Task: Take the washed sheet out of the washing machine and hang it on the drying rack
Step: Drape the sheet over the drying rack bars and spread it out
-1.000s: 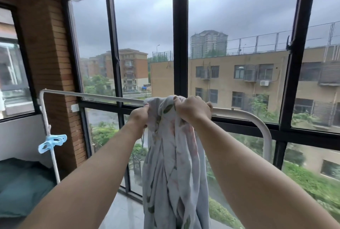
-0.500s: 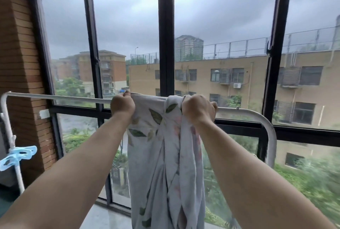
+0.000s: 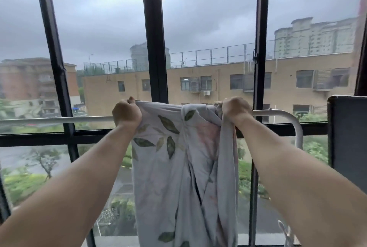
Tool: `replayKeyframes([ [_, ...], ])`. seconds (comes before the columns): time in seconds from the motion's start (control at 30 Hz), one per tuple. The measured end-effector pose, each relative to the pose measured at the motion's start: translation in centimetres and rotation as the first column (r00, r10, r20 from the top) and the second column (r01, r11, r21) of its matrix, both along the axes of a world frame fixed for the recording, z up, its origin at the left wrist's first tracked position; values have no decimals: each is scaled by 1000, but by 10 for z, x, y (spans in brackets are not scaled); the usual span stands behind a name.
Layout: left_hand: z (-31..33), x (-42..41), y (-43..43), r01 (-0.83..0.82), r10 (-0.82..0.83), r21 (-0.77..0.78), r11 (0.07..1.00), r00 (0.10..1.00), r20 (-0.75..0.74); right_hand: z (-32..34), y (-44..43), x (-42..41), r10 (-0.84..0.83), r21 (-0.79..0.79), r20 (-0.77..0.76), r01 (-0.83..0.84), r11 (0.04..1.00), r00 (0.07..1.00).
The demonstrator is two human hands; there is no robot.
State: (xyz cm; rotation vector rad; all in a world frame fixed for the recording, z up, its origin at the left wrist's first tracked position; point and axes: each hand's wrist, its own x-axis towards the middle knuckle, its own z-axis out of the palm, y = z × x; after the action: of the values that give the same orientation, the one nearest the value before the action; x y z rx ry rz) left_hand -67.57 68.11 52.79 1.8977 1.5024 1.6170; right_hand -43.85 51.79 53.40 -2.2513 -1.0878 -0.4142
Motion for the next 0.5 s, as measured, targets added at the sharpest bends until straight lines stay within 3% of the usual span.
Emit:
replayKeyframes([
  [0.17,0,-19,16,-41,42,-74,996,999,5,0,2,0,-27,-22,2,27,999,1000],
  [0.27,-2,-38,27,-95,99,-131,987,995,20,2,2,-3,-29,18,-76,30,999,997],
  [0.37,-3,-52,29,-134,130,-152,979,991,-39,4,0,-5,-6,75,-188,20,997,982],
  [0.5,3,-46,16,-202,165,-204,958,969,-185,1,6,-4,52,104,-219,-30,994,974],
])
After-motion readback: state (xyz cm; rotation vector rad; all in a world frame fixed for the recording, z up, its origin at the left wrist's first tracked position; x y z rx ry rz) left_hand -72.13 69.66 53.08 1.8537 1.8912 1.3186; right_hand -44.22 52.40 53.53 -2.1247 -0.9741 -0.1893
